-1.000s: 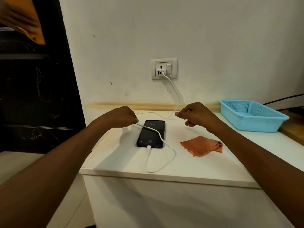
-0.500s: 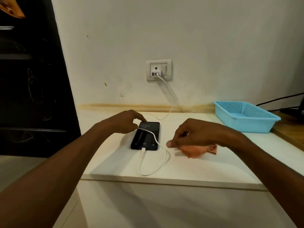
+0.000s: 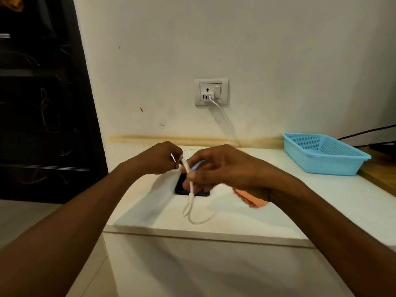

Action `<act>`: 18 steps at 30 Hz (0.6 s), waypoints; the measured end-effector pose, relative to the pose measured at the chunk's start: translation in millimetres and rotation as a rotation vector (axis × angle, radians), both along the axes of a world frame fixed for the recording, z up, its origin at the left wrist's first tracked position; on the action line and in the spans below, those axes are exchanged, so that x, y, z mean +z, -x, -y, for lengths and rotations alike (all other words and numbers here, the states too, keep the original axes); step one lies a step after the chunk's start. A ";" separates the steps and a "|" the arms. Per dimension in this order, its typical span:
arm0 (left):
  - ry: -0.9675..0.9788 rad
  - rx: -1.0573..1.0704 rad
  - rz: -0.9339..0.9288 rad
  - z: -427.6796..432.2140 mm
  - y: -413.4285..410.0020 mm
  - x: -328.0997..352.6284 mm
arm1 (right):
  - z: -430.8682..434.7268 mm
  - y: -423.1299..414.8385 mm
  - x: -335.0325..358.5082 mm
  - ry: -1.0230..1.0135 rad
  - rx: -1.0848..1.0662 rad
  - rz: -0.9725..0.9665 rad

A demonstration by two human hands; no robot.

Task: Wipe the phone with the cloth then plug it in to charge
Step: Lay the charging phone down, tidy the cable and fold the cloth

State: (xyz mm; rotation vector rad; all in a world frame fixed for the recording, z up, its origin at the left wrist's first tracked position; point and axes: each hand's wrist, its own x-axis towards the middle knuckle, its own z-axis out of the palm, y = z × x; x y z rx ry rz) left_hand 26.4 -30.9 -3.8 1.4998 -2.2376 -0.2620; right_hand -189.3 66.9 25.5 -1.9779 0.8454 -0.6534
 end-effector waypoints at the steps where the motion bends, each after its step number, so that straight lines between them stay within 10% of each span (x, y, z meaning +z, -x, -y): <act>1: 0.005 -0.002 0.008 -1.8 -2.6 2.6 | -2.2 -8.6 -3.3 0.053 0.040 -0.054; 10: -0.279 0.099 -0.206 -4.1 -37.1 10.0 | -32.2 -62.0 -58.9 0.554 -0.183 -0.560; 18: -0.341 0.167 0.127 -6.6 -22.9 -21.3 | -46.8 -50.1 -89.3 0.634 -0.285 -0.680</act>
